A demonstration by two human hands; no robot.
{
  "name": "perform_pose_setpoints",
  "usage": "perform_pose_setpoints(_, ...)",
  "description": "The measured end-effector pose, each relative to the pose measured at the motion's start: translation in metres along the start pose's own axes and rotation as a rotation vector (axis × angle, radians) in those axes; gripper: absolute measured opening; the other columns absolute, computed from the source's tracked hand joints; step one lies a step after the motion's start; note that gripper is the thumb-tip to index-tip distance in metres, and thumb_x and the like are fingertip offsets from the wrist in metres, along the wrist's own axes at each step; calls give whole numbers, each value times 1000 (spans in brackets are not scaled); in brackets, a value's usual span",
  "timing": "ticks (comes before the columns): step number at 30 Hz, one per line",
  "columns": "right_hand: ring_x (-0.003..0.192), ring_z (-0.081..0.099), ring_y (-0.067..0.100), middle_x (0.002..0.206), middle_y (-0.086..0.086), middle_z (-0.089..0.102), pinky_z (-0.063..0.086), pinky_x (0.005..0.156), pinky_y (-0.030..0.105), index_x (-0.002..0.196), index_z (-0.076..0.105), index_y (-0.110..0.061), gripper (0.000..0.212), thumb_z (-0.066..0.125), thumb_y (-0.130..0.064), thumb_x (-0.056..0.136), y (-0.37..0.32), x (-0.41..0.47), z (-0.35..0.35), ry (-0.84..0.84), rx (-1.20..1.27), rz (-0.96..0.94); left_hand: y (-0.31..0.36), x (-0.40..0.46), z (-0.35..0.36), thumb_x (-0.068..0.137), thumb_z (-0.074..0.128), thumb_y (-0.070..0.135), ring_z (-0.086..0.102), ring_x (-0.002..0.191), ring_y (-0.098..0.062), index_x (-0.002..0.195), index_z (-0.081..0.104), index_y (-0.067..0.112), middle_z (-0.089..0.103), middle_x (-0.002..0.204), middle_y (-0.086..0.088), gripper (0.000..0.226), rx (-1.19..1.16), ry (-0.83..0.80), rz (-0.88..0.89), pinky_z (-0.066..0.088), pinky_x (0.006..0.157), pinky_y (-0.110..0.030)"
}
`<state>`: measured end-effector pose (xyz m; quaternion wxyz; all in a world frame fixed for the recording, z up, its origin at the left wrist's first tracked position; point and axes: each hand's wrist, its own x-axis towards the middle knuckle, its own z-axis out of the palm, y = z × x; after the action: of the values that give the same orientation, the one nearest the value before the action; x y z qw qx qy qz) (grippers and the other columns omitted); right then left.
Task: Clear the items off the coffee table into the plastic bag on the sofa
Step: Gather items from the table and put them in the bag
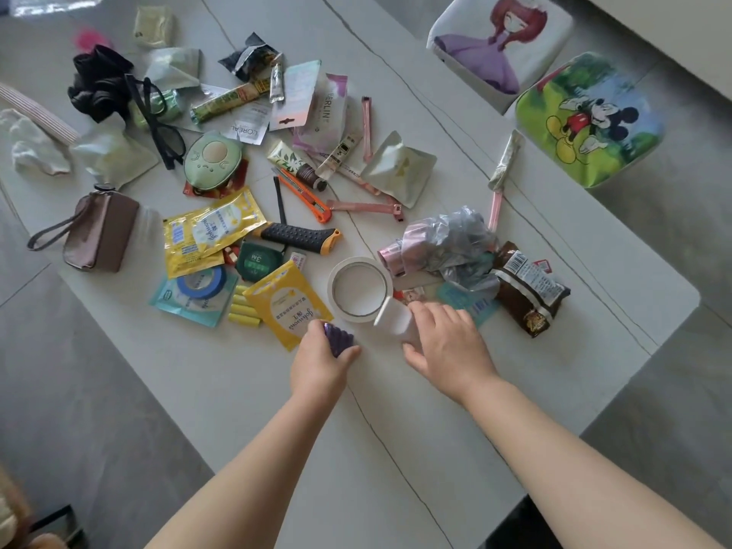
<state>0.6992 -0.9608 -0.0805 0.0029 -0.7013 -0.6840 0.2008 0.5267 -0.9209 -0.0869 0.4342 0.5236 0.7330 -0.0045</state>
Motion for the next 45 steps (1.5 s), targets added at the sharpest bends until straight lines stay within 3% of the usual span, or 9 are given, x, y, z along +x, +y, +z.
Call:
perform_pose_setpoints(2, 97, 56, 24, 106, 3, 57, 47, 82, 34, 125, 50, -13, 43, 54, -34, 88, -3, -9, -13, -43, 415, 291, 7, -4, 0, 79, 71, 15, 53, 74, -22, 88, 43, 11, 54, 80, 1, 29, -111, -51, 28, 47, 68, -38)
perform_pose_setpoints(6, 76, 60, 22, 89, 11, 63, 48, 61, 27, 112, 55, -10, 30, 35, -25, 95, 3, -17, -27, -80, 1352, 813, 31, -6, 7, 80, 67, 8, 58, 75, -23, 86, 48, 16, 60, 81, 0, 22, -178, -154, 67, 53, 75, -41)
perform_pose_setpoints(10, 66, 60, 19, 87, 15, 64, 47, 57, 30, 118, 52, -6, 35, 26, -14, 96, 18, -31, -28, -35, 1631, 946, 75, -5, 16, 84, 64, 40, 62, 59, -20, 82, 54, 14, 60, 65, -2, 27, -205, -267, 34, 56, 56, -36)
perform_pose_setpoints(15, 62, 61, 19, 84, 12, 67, 47, 55, 29, 116, 55, -5, 38, 26, -14, 94, 32, -42, -21, 17, 1721, 987, 108, 7, 39, 92, 45, 48, 66, 50, -12, 100, 51, 20, 56, 60, 10, 30, 111, -105, 118, 58, 60, -31)
perform_pose_setpoints(21, 57, 59, 19, 89, 10, 69, 44, 52, 27, 118, 51, -6, 35, 27, -13, 94, 39, -55, -12, 41, 1667, 959, 99, 24, 59, 91, 44, 43, 69, 74, -26, 99, 45, 18, 71, 82, -2, 26, 399, -6, 199, 57, 72, -41)
perform_pose_setpoints(30, 62, 64, 16, 94, 11, 67, 48, 54, 27, 105, 59, -19, 30, 30, -17, 95, 40, -73, -22, -37, 1640, 928, 84, -9, 62, 94, 48, 46, 66, 46, -18, 84, 52, 12, 71, 61, -2, 35, 395, -229, -24, 57, 57, -26)
perform_pose_setpoints(34, 74, 66, 17, 99, 8, 65, 51, 63, 30, 103, 58, -28, 23, 37, -21, 96, 35, -85, -38, -99, 1613, 891, 65, -34, 51, 97, 48, 36, 57, 32, -16, 67, 51, 8, 55, 35, 0, 41, 4, -359, -189, 52, 44, -23)
perform_pose_setpoints(39, 83, 67, 21, 106, 7, 64, 51, 71, 33, 101, 59, -30, 19, 42, -22, 96, 14, -97, -61, -173, 1585, 833, 47, -83, 19, 91, 54, 44, 63, 47, -17, 92, 54, 10, 63, 70, -9, 34, -405, -412, -320, 51, 44, -21)
perform_pose_setpoints(45, 80, 68, 21, 96, 9, 69, 54, 70, 33, 109, 63, -16, 21, 54, -26, 93, -42, -106, -88, -293, 1506, 735, 16, -145, -36, 92, 48, 50, 64, 45, -13, 86, 54, 16, 64, 63, -1, 35, -625, -437, -351, 49, 47, -19)
